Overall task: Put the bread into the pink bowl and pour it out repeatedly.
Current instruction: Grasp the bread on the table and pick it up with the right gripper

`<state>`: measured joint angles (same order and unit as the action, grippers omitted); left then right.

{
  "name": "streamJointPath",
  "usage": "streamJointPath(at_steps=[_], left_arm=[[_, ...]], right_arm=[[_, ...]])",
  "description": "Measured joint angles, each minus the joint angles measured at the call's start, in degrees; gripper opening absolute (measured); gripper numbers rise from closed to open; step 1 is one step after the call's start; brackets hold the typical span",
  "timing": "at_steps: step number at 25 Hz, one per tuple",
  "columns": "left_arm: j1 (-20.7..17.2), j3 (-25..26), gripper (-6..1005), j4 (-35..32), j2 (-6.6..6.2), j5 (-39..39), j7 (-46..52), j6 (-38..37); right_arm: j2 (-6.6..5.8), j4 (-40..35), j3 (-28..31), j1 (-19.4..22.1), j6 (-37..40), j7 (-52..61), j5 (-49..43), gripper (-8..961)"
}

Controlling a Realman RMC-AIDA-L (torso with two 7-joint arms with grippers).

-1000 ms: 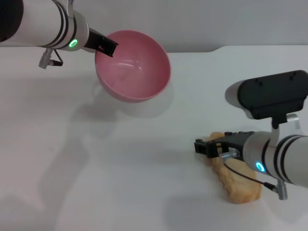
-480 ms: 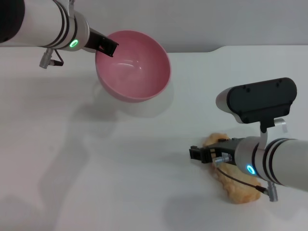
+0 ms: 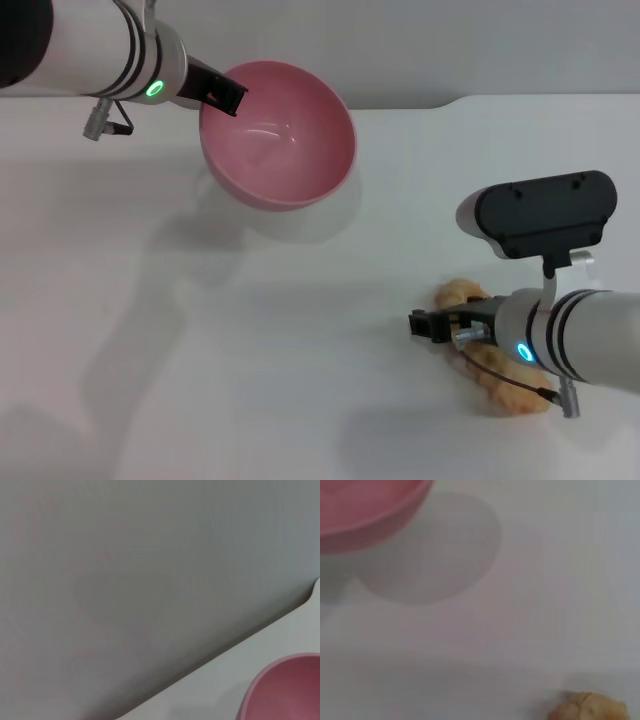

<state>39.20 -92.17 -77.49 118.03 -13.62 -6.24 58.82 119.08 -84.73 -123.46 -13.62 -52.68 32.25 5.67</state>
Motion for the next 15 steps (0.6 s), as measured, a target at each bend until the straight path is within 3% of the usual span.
streamJointPath(at_steps=[5,9,15], left_arm=[[0.0,-0.1,47,0.2,0.00,0.0,0.0,0.0],[0.1,-0.2,47,0.2,0.04,0.0,-0.5,0.0],[0.1,-0.3,47,0.8,0.09,0.0,-0.7,0.0]], right_arm=[[-0.19,2.9,-0.9,-1.6,0.7,-2.2,-0.1,752],[-0.19,3.0,-0.8,-1.8,0.9,-3.9,-0.3,636],[-0.35,-4.2,-0.3,-1.0,-0.5,-4.0,-3.4,549]])
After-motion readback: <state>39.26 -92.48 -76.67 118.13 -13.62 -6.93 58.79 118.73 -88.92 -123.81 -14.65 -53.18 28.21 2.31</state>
